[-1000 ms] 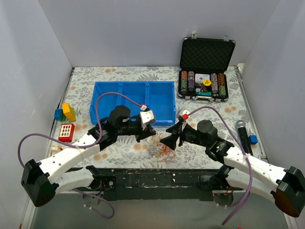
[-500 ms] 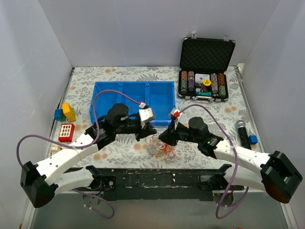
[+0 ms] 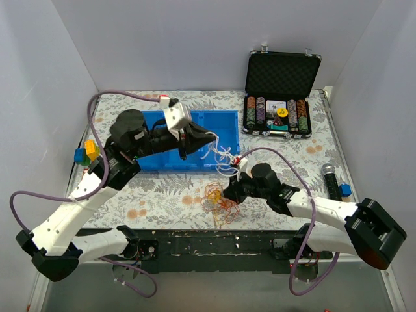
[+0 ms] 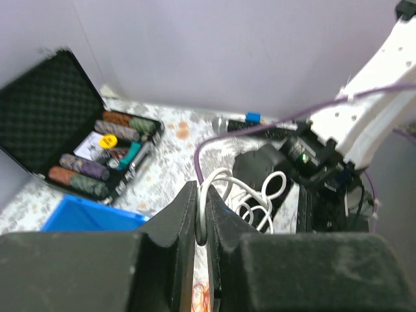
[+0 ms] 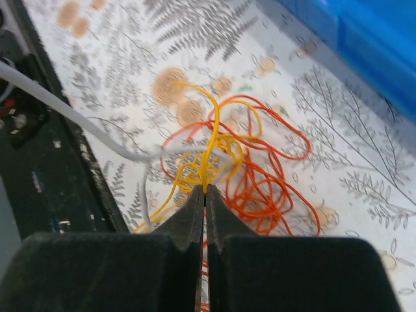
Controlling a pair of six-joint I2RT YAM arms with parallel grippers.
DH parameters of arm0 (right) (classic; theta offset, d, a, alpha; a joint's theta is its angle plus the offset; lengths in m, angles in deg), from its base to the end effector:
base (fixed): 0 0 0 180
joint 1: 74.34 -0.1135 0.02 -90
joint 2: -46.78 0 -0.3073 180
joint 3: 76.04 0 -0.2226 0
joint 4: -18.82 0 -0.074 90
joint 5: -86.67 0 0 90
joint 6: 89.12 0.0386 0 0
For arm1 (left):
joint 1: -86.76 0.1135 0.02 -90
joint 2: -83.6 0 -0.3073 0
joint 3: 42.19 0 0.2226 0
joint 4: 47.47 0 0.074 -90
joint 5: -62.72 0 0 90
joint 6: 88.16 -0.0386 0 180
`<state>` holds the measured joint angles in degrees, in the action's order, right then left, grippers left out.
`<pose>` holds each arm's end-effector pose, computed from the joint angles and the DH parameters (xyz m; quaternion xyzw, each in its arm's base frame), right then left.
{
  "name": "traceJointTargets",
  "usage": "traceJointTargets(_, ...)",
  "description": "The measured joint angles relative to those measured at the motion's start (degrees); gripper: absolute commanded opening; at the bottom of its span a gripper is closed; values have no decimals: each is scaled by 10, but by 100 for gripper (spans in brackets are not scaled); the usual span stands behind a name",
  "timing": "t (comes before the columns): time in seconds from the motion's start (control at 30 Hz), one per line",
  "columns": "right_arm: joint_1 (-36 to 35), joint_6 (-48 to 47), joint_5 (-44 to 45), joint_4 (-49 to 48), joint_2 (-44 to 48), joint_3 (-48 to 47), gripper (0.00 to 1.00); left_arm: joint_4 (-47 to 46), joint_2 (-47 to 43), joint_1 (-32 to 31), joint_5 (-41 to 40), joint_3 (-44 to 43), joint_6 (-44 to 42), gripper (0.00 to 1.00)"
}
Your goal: Untangle the cables
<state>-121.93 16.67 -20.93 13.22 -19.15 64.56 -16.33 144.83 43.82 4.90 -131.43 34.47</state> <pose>0.1245 0.1536 0.2551 -0.3064 0.7592 0.4015 0.4105 0.1142 -0.1344 0.4816 0.2525 0.6778 -0.5638 0.3988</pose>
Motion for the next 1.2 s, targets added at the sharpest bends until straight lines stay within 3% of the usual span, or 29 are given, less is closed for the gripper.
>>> traceJointTargets(0.23,-5,-6,76,71,-28,0,1,-1,23,33,-25,-128,24,3)
traceJointTargets(0.5,-18,10,145,118,-45,0,1,-18,54,52,-143,-248,11,12)
traceJointTargets(0.53,-20,12,153,122,-47,0,1,-24,54,52,-156,-251,7,13)
traceJointTargets(0.6,-21,19,167,130,-50,-2,1,-52,52,52,-199,-256,-5,26)
traceJointTargets(0.83,-30,42,207,169,-71,-25,1,-182,44,52,-347,-252,-64,36)
traceJointTargets(0.9,-32,53,221,181,-76,-33,1,-213,38,53,-372,-252,-83,48)
traceJointTargets(0.97,-32,63,233,186,-78,-35,1,-227,30,53,-377,-252,-99,53)
traceJointTargets(1.0,-32,65,237,187,-76,-35,4,-223,26,53,-370,-253,-103,54)
traceJointTargets(1.1,-32,61,243,209,-54,-35,34,-166,6,54,-298,-248,-106,50)
traceJointTargets(1.2,-32,38,250,219,18,-37,50,-126,-39,54,-212,-176,-90,44)
